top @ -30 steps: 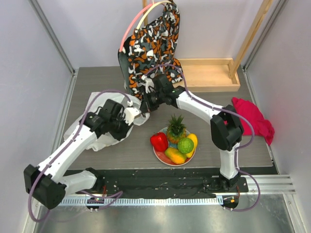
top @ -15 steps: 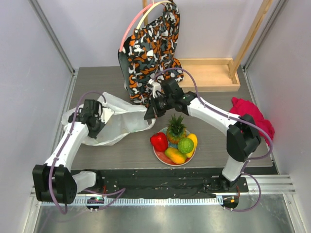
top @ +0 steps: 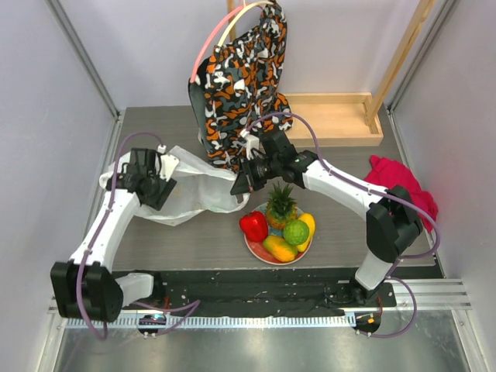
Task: Take the fake fruits out of the plastic bag
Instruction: Take out the fake fruit from the plastic bag, then place the fake fruit on the plate, then adjust the plastic bag at the center of the board.
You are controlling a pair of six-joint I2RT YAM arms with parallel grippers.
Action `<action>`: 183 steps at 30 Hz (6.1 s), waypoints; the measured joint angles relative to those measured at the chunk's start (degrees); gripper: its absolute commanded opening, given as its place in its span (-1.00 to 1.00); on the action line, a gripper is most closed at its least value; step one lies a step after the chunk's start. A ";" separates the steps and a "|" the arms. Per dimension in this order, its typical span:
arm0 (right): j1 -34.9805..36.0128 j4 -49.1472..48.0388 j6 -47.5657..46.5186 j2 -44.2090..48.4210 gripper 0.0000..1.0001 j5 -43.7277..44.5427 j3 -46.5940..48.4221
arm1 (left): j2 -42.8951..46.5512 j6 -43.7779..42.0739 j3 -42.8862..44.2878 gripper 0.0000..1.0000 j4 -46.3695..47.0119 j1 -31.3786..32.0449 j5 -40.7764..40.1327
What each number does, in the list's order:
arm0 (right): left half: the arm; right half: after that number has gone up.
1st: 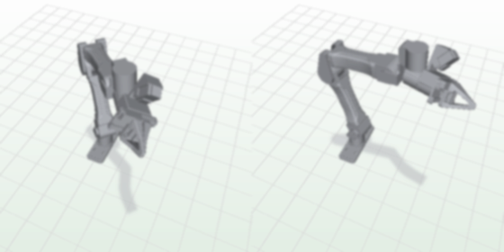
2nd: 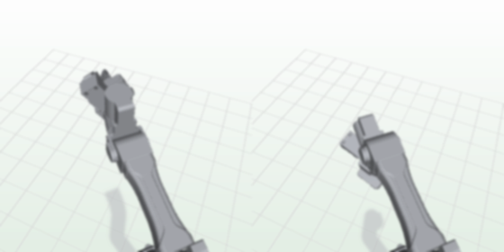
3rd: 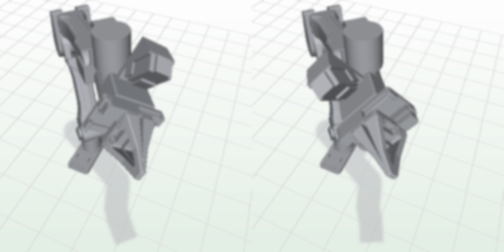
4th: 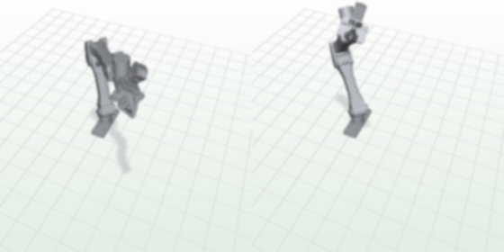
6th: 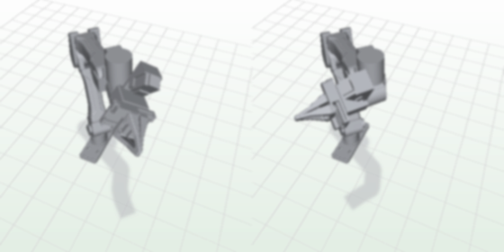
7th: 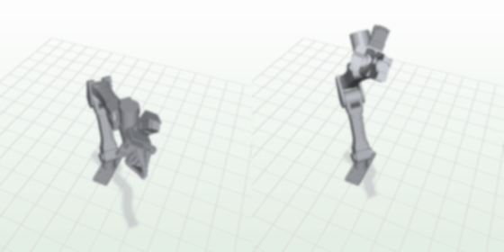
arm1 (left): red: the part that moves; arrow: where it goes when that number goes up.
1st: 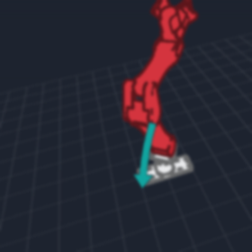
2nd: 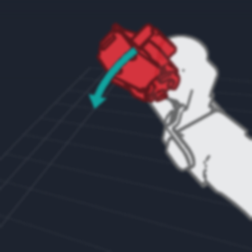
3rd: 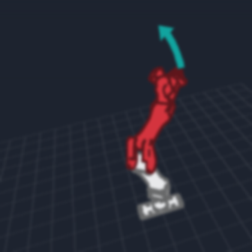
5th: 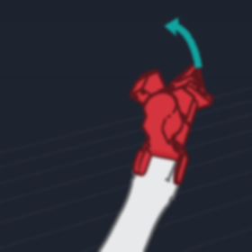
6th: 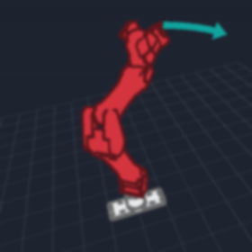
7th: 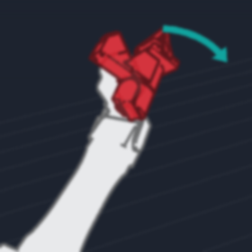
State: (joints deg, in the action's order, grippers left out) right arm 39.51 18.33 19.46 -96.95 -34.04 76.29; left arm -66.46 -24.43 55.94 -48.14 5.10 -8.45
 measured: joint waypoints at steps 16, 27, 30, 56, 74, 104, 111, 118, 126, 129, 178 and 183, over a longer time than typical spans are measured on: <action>2.86 1.40 -4.57 0.00 -0.98 -4.09 1.16 | -20.55 3.21 0.87 0.61 22.84 -7.67 -1.99; 4.37 1.53 -6.95 -0.59 -0.98 -4.24 1.29 | -35.91 -0.09 12.52 0.99 25.62 -10.71 5.97; 4.24 1.51 -7.39 -1.84 -0.98 -4.20 2.01 | -39.04 -0.26 16.31 0.70 26.34 -10.69 8.00; 4.26 7.45 -11.47 -3.78 -0.98 -4.83 4.79 | 3.89 -3.34 -2.99 -1.00 9.49 -16.33 33.48; 4.70 8.83 -17.25 -11.13 -0.98 2.82 14.29 | 13.81 5.62 14.40 -1.00 -6.01 6.88 34.75; 8.00 11.08 -27.28 -27.76 -0.98 12.83 25.81 | 13.31 6.32 11.96 -1.00 -10.43 23.65 41.62; 9.14 11.72 -29.07 -30.47 -0.98 13.90 26.29 | 19.98 -1.60 11.76 -1.00 -5.40 24.41 26.16; 11.87 11.72 -30.14 -31.10 -0.98 14.69 26.53 | 24.00 2.97 22.38 -1.00 -4.02 24.41 31.43; 12.24 12.11 -31.56 -33.70 -0.33 16.39 31.65 | 18.71 12.52 14.97 -1.00 -5.05 24.46 42.03; 11.96 12.15 -33.03 -33.33 0.36 17.53 31.76 | 20.26 11.72 9.49 -1.00 -8.31 24.46 38.10; 7.80 14.45 -29.53 -7.50 0.85 -18.91 25.27 | 17.05 10.47 15.17 -1.00 -16.20 9.09 40.54; 8.57 6.78 -22.03 -8.59 0.88 -21.73 24.94 | 16.59 10.49 15.19 -1.00 -16.57 8.37 41.29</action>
State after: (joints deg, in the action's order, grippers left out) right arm 48.07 25.10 -2.57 -105.54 -55.77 101.23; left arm -49.87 -13.93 71.13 -64.71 13.47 32.84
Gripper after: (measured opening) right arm 0.929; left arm 0.535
